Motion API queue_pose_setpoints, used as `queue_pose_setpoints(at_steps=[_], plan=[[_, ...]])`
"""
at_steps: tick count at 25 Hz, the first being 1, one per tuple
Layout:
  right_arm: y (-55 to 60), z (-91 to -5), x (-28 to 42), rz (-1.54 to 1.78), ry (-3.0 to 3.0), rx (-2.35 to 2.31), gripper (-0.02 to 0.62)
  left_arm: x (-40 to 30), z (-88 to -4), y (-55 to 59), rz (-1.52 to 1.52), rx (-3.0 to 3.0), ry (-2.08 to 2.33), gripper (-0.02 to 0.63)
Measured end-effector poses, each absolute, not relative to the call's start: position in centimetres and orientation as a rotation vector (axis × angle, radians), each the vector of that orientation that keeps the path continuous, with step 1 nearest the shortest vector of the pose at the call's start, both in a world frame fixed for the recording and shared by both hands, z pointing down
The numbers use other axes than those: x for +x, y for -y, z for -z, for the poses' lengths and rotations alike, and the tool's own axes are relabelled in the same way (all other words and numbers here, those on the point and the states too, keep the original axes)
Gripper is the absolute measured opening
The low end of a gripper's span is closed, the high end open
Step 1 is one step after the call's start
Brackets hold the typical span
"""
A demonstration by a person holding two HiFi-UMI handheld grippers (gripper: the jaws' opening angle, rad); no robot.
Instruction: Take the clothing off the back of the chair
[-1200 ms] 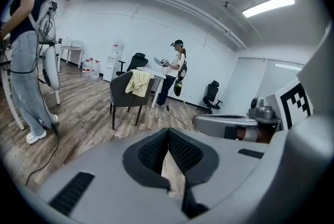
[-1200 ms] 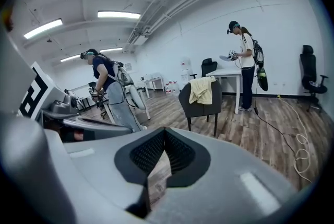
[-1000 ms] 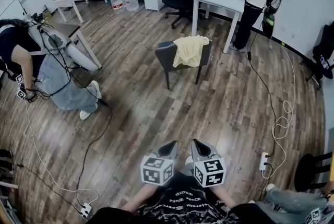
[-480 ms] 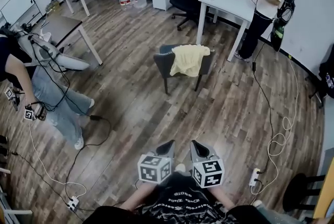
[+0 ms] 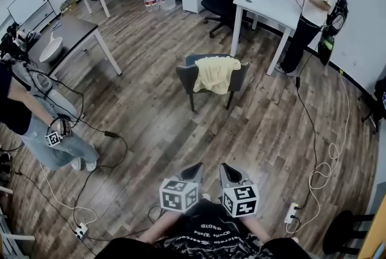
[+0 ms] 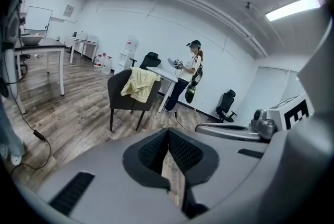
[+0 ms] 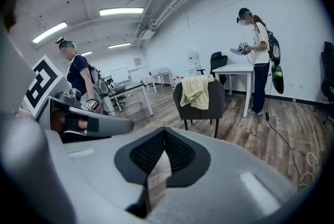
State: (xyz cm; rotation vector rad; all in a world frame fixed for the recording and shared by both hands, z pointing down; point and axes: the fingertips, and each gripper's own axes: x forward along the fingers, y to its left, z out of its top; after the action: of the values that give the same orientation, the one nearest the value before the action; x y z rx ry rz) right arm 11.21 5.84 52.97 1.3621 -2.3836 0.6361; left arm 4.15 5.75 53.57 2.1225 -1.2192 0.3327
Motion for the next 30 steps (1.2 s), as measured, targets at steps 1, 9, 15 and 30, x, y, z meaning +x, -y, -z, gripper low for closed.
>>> queue_pose_setpoints(at_steps=[1,9,15,30], plan=[[-5.8,-53.0,11.3,-0.639,2.385,1.359,0.002,4.3,-53.5,-5.7,-0.333,2.119,1.22,0.009],[-5.3,-53.5,13.1,-0.705,2.376,1.417,0.002,5.9,-53.7,-5.0,-0.408,2.171,1.196,0.009],[-4.4,-53.5,14.1,-0.707,2.346,1.476,0.002,6.6,-54.1,-3.5,-0.42,2.192,1.147,0.009],[2.8,-54.1,13.2,-0.728,2.294,1.514,0.002,5.7,-54.7,4.2,-0.422,2.191,1.097,0.009]])
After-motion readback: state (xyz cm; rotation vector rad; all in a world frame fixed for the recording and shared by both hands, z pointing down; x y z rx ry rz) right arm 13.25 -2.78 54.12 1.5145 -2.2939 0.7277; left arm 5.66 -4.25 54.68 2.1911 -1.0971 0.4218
